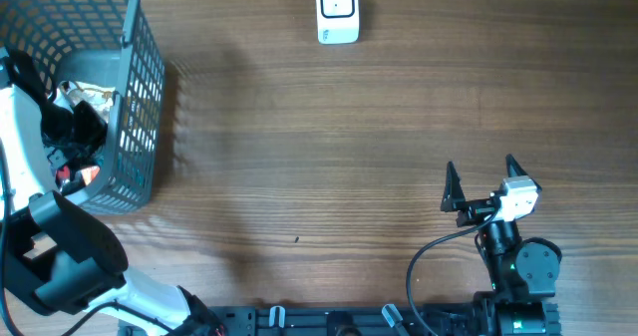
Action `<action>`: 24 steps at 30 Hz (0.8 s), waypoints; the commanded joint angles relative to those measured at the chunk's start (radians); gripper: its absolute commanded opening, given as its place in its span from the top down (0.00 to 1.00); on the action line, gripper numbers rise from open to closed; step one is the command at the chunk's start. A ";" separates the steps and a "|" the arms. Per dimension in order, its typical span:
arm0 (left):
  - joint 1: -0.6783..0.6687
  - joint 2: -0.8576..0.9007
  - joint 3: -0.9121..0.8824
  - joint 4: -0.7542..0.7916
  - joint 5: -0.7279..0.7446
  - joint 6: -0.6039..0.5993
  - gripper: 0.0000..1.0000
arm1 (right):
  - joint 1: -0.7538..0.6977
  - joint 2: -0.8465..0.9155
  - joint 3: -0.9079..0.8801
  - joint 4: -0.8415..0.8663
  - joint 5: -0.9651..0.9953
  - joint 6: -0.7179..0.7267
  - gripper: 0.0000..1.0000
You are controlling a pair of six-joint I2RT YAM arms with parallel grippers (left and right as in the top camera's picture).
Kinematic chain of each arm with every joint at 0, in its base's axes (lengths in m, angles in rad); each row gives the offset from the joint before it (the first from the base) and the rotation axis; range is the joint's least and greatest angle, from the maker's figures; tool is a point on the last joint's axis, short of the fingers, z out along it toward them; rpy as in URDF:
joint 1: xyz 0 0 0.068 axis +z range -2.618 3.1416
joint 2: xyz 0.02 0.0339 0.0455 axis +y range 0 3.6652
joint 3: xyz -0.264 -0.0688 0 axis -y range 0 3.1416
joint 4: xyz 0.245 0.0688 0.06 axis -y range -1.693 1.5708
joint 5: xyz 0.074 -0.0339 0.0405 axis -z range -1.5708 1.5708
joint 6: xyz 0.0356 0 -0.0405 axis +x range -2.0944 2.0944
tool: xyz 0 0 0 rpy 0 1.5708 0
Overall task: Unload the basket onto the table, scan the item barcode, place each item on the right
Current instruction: 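Reach the left gripper into the basket and grasp the blue mouthwash bottle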
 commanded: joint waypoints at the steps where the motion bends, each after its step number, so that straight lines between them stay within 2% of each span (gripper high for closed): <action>1: -0.003 0.005 -0.003 0.001 0.020 0.002 0.66 | -0.004 -0.006 0.000 0.003 0.003 0.004 0.00; 6: -0.003 0.003 0.037 -0.012 0.044 0.002 0.65 | -0.004 -0.006 0.000 0.003 0.003 0.005 0.00; 9: -0.003 0.003 0.058 -0.027 0.044 0.002 0.72 | -0.004 -0.006 0.000 0.003 0.003 0.004 0.00; 10: -0.003 0.003 0.061 -0.031 0.044 0.002 0.64 | -0.004 -0.006 0.000 0.003 0.003 0.005 0.00; 11: -0.003 0.003 0.061 -0.035 0.044 0.002 0.36 | -0.004 -0.006 0.000 0.003 0.003 0.005 0.00; 12: -0.003 0.003 0.061 -0.040 0.044 0.002 0.30 | -0.004 -0.006 0.000 0.003 0.003 0.005 0.00; 13: -0.003 0.003 0.061 -0.046 0.043 0.002 0.06 | -0.004 -0.006 0.000 0.003 0.003 0.005 0.00; 14: -0.003 0.003 0.061 -0.050 0.043 0.003 0.00 | -0.004 -0.006 0.000 0.003 0.003 0.005 0.00; 21: -0.004 0.004 0.058 -0.079 0.089 0.003 0.00 | -0.004 -0.006 0.000 0.003 0.003 0.005 0.00; 24: -0.006 0.004 0.046 -0.052 0.106 0.003 0.12 | -0.004 -0.006 0.000 0.003 0.003 0.005 0.00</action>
